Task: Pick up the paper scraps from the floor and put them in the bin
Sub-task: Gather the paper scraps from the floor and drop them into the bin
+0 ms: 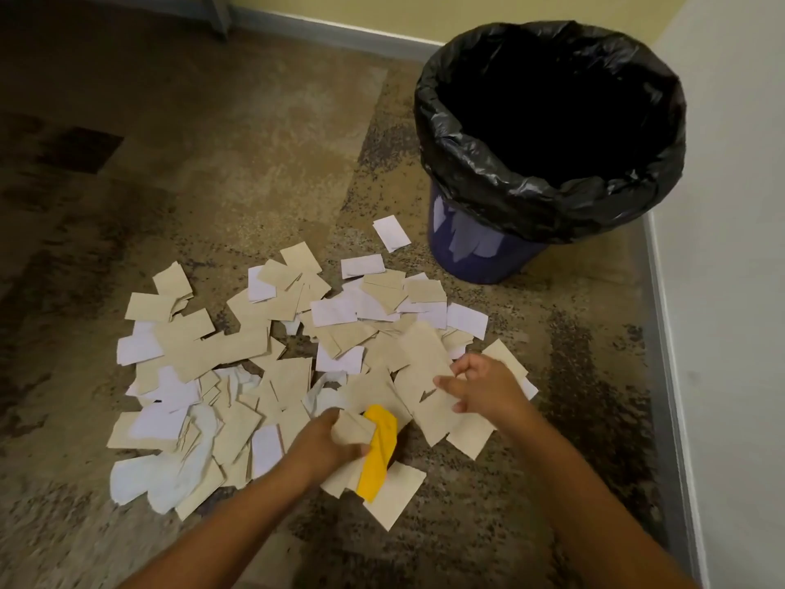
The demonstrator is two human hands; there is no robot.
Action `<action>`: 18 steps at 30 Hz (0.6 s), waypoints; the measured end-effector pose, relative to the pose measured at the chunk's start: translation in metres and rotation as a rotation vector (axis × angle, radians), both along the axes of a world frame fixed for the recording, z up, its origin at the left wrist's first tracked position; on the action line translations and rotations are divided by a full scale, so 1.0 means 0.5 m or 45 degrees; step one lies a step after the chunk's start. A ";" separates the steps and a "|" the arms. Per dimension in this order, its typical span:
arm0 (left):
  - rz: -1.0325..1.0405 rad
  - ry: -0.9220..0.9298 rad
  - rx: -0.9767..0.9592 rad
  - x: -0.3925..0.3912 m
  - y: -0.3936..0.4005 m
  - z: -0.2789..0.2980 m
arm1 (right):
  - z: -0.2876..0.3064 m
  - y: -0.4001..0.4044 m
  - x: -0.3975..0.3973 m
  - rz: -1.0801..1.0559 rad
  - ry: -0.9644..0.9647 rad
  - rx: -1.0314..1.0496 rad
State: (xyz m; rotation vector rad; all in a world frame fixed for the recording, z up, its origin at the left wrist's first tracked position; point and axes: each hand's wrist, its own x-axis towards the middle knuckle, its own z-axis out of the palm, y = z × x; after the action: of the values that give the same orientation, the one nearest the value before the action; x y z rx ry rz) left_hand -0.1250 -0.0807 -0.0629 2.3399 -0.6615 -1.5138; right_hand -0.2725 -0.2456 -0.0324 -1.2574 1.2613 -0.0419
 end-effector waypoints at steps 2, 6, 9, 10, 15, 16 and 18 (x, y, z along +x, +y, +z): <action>0.039 0.018 -0.074 0.020 -0.017 0.039 | 0.079 -0.025 0.005 -0.027 -0.103 0.077; 0.245 0.038 -0.282 0.070 -0.081 0.123 | 0.240 -0.081 0.016 -0.093 -0.511 0.134; 0.316 -0.013 -0.467 0.099 -0.143 0.175 | 0.316 -0.152 0.046 -0.356 -0.805 0.180; 0.346 0.008 -0.514 0.104 -0.161 0.190 | 0.330 -0.182 0.060 -0.503 -0.884 0.209; 0.939 0.674 -0.595 0.105 -0.245 0.278 | 0.351 -0.302 0.114 -0.952 -1.025 0.251; 0.983 0.697 -0.602 0.109 -0.261 0.294 | 0.348 -0.314 0.118 -0.975 -1.018 0.226; 0.992 0.699 -0.647 0.114 -0.296 0.329 | 0.341 -0.327 0.112 -1.039 -1.065 0.249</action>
State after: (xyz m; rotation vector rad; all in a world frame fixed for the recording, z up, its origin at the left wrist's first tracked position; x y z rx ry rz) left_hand -0.0679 -0.2289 0.1018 1.4299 0.0313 -1.3011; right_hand -0.2166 -0.4090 0.1383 -0.3856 0.9105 -0.9122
